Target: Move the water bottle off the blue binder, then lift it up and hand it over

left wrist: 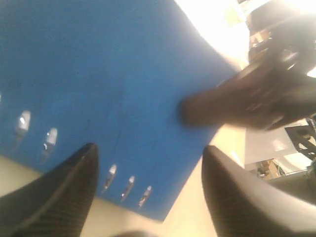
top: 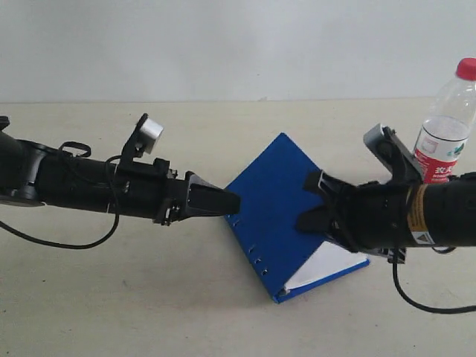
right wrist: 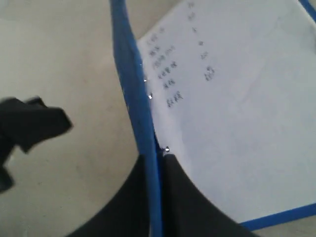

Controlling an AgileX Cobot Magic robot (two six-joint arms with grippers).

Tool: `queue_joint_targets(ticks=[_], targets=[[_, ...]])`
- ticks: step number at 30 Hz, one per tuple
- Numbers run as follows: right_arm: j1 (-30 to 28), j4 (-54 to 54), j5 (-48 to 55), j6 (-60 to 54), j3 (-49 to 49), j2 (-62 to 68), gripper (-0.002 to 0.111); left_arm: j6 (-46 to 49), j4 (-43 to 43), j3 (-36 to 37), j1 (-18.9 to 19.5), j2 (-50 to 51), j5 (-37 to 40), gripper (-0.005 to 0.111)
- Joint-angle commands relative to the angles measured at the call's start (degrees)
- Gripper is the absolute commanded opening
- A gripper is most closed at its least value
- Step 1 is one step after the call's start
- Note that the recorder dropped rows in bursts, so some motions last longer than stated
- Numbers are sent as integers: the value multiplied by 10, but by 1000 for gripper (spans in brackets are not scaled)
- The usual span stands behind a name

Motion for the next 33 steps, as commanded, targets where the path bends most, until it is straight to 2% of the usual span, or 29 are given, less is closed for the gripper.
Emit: queue_joint_targets(ticks=[1, 3, 9, 10, 14, 17, 22, 27, 33], targets=[[1, -50, 14, -4, 2, 1, 5, -8, -8, -4, -5, -1, -23, 57], [1, -86, 14, -4, 2, 1, 17, -17, -8, -4, -5, 7, -28, 57], [1, -123, 15, -20, 2, 1, 68, -76, -8, -4, -5, 14, -28, 57], [1, -125, 14, -27, 2, 1, 71, -82, -8, -4, -5, 14, -28, 57], [0, -179, 28, -41, -16, 1, 73, -91, -8, -4, -5, 14, -28, 57], [0, -225, 39, -37, -48, 1, 73, -110, -8, -4, -5, 14, -58, 57], [0, -310, 35, 34, -116, 1, 73, -122, -8, -4, -5, 14, -110, 57], [0, -311, 96, 47, -165, 1, 73, -141, -8, -4, -5, 14, -110, 57], [0, -311, 170, 50, -175, 10, 73, -160, -8, -4, -5, 14, -116, 57]])
